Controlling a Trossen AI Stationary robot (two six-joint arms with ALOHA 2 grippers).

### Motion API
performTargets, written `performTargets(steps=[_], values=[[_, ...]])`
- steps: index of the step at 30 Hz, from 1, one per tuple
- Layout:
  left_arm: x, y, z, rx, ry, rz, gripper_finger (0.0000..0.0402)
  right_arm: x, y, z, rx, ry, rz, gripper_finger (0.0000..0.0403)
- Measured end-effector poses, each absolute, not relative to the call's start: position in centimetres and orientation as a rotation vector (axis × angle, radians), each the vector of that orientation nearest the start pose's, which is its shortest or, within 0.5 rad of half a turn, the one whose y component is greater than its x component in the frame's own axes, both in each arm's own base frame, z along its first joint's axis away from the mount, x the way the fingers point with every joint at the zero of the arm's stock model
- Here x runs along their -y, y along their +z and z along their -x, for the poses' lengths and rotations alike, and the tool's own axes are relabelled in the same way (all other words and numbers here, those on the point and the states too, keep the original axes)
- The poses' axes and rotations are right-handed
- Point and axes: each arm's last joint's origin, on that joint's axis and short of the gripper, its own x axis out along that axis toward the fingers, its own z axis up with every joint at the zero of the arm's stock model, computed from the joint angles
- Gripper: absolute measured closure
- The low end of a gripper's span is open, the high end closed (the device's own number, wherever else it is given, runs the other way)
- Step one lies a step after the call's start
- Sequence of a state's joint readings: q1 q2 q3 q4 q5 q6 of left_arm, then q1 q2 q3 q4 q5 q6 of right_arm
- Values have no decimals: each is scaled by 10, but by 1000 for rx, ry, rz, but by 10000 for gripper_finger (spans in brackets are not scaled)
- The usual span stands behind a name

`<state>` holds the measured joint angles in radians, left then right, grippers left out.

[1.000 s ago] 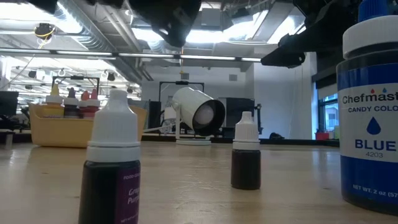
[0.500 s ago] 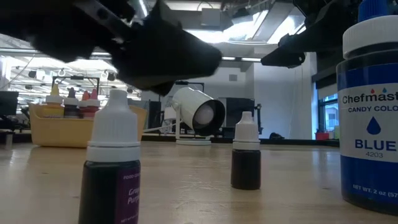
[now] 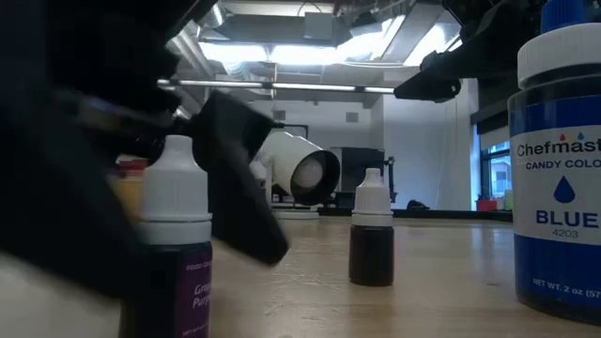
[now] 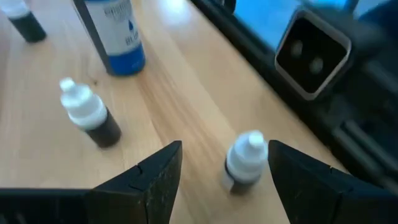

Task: Pick & Place food coloring
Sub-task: Put the small purple food coloring bottle into the bin

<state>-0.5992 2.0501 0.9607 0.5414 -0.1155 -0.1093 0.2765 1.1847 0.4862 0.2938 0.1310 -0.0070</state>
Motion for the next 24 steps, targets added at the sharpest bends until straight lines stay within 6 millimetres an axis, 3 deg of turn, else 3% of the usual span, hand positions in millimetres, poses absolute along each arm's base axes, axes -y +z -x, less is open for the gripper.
performTargets(steps=[10,20,24], values=[[218,97,-324,-570,-385,68,169,-60,198,-228,-398,132,60,86],[222,98,-322,-529,-474,-120,177,-60,196,-226,-429,118,7,86],[223,97,-321,-542,-463,-103,186,-60,193,-225,-460,102,-47,86]])
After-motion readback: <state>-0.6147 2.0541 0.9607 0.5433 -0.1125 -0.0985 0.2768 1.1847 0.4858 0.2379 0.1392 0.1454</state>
